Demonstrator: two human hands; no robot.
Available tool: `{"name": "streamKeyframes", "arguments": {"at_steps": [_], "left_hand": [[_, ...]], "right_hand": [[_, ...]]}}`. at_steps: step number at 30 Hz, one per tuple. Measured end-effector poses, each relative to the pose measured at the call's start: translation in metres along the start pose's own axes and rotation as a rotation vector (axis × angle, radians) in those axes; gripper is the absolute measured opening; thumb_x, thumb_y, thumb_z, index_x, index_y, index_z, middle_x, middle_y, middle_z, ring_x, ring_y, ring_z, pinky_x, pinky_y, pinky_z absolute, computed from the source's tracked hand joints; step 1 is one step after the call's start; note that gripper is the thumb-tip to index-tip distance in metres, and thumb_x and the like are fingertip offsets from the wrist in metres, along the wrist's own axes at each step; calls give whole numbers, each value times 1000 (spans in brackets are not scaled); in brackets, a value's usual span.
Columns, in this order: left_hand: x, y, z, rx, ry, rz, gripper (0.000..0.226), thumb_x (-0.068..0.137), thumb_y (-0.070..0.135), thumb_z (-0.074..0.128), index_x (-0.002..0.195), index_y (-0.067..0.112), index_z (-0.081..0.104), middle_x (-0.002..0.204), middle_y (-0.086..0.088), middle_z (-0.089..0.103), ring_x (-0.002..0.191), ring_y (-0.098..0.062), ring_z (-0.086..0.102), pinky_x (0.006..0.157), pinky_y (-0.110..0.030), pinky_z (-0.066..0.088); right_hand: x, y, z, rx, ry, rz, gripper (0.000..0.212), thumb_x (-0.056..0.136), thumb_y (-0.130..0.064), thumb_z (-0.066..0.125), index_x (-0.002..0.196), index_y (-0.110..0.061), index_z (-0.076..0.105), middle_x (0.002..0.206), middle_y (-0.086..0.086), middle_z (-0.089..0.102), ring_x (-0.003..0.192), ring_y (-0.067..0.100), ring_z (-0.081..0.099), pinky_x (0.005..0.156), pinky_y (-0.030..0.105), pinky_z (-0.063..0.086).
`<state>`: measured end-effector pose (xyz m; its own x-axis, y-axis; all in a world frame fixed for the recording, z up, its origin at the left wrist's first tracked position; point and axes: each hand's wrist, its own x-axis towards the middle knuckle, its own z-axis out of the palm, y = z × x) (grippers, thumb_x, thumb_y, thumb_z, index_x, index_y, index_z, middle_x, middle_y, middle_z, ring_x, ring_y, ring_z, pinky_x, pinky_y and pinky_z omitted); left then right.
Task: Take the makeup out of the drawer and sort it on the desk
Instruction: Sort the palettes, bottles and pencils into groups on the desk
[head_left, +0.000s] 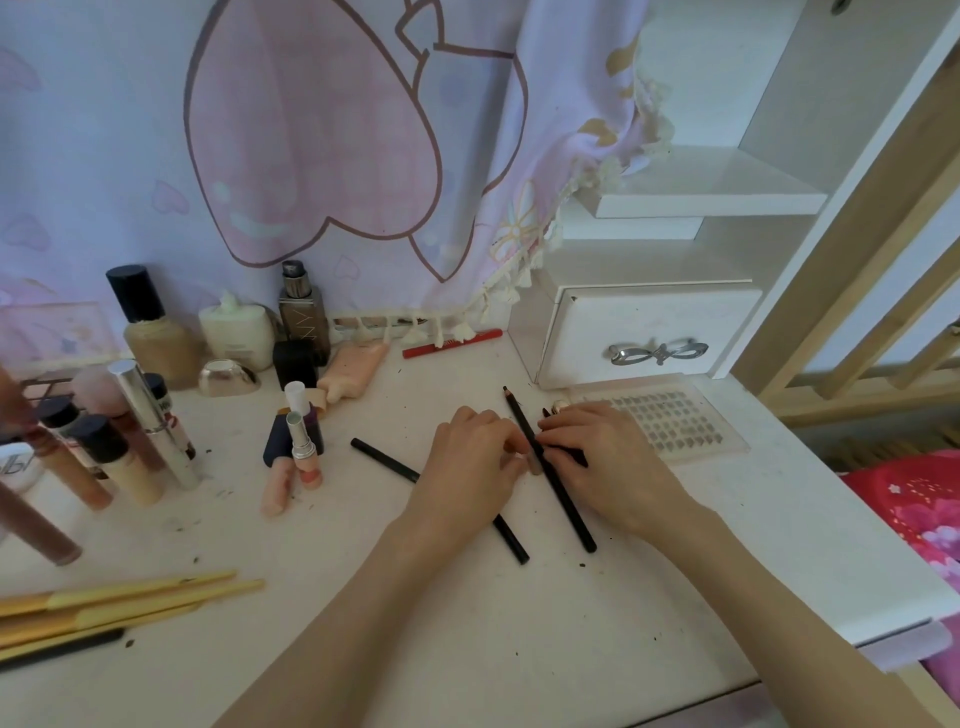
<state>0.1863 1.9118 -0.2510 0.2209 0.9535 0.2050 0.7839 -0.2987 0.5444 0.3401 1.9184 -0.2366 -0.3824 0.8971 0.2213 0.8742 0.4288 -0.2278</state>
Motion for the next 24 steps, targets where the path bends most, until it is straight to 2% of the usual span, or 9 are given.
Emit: {"name": "streamKeyframes", "arguments": {"at_steps": [2, 3, 5, 7, 12, 14, 17, 19, 24], "left_hand": [[0, 2, 2, 22, 7, 16, 16, 91, 26, 53, 103, 23, 63, 109, 8, 59, 108, -13, 41, 92, -26, 31], [-1, 2, 3, 36, 8, 22, 17, 91, 27, 52, 105, 23, 62, 110, 9, 59, 109, -13, 41, 92, -27, 31], [-1, 2, 4, 60, 2, 28, 21, 92, 28, 51, 110, 24, 61, 114, 8, 58, 111, -13, 40, 92, -27, 31], [-1, 0, 3, 94, -21, 43, 26, 94, 27, 48, 117, 25, 59, 120, 8, 55, 113, -14, 38, 94, -26, 30], [-1, -4, 0, 155, -88, 94, 32, 97, 22, 42, 127, 26, 52, 126, 7, 50, 115, -15, 34, 97, -28, 30], [0, -7, -4, 141, -74, 109, 34, 97, 16, 41, 128, 24, 52, 126, 6, 52, 114, -15, 35, 97, -28, 31], [3, -14, -13, 87, -22, 82, 41, 94, 1, 39, 128, 22, 52, 123, 3, 54, 112, -15, 38, 96, -24, 33], [5, -22, -20, 57, 27, 27, 48, 90, -7, 38, 127, 21, 52, 120, 3, 55, 110, -14, 40, 91, -18, 32], [6, -36, -40, -49, 196, -82, 52, 87, -12, 38, 125, 19, 53, 112, 1, 58, 99, -9, 48, 80, -13, 34]], "right_hand": [[-5, 3, 2, -11, -13, -21, 25, 89, -18, 56, 110, -12, 69, 121, 2, 65, 124, 24, 49, 107, 46, 34], [-7, 3, 2, -19, -28, -30, 27, 91, -17, 56, 115, -11, 66, 126, 2, 61, 129, 23, 45, 112, 38, 27], [-9, 4, 1, -17, -37, -57, 30, 94, -17, 52, 122, -9, 62, 135, 3, 53, 134, 20, 38, 109, 20, 14], [-11, 4, 2, -19, -22, -65, 32, 95, -17, 50, 124, -9, 59, 140, 5, 48, 135, 20, 35, 104, 15, 10], [-14, 3, 1, -2, 1, -53, 33, 96, -18, 48, 126, -10, 58, 141, 3, 44, 132, 18, 37, 98, 12, 16], [-15, -2, -1, 10, 19, -41, 26, 94, -16, 51, 113, -8, 66, 134, 6, 51, 128, 22, 43, 99, 18, 24], [-14, -13, 3, 71, 95, -18, 20, 83, -14, 57, 94, -7, 72, 108, 9, 66, 101, 27, 62, 85, 25, 42], [-11, -27, 1, 115, 116, -4, 16, 84, -13, 60, 96, -8, 71, 98, 4, 64, 86, 22, 62, 78, 23, 46], [0, -57, -1, 164, -187, 148, 24, 90, -31, 57, 105, -13, 63, 96, -1, 57, 84, 9, 49, 74, 22, 42]]}}
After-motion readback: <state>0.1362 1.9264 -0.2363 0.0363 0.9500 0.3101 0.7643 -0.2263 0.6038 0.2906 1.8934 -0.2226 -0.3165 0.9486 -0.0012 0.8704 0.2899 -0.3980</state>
